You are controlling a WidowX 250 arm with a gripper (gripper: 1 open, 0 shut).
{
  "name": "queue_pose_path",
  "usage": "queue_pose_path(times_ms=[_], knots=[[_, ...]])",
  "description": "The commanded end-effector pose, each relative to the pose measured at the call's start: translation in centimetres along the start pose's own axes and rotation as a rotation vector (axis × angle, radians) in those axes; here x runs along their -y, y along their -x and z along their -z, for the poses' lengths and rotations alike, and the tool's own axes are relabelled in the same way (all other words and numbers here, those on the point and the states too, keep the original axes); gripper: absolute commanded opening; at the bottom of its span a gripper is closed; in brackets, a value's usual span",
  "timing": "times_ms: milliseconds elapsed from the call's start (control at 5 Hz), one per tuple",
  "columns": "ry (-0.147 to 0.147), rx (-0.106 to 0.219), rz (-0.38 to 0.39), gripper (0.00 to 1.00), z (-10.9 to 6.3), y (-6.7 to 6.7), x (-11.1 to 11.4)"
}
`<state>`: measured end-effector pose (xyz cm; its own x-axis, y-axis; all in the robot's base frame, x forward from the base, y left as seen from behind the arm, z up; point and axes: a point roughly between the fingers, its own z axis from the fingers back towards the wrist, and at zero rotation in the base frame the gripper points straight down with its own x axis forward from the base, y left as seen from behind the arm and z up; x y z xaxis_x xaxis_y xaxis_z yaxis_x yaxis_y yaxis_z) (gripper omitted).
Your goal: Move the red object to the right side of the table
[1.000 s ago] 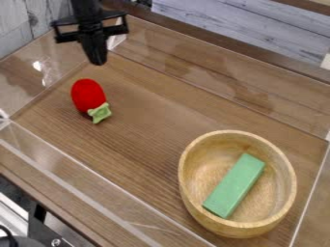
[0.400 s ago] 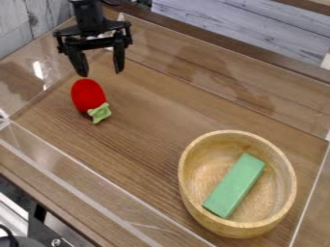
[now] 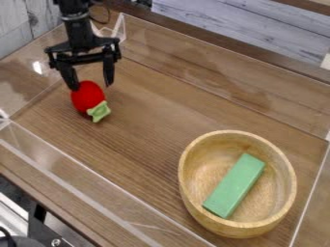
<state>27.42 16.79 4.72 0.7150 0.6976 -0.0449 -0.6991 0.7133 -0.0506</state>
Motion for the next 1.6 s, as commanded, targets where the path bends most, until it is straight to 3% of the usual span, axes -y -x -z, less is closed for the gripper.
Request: queue_pose_path(times_ms=[0, 200, 600, 1000, 1400], knots=[[0.002, 0.052, -0.027, 0.0, -0.4, -0.4, 0.1], [0.016, 0.067, -0.016, 0.0, -1.2, 0.1, 0.8], [0.069, 0.082, 0.158, 0.0, -3.5, 0.3, 4.4], [0.085, 0.082, 0.341, 0.0, -5.9, 2.3, 7.8], [0.105, 0.053, 0.736, 0.0, -6.1, 5.5, 13.9]])
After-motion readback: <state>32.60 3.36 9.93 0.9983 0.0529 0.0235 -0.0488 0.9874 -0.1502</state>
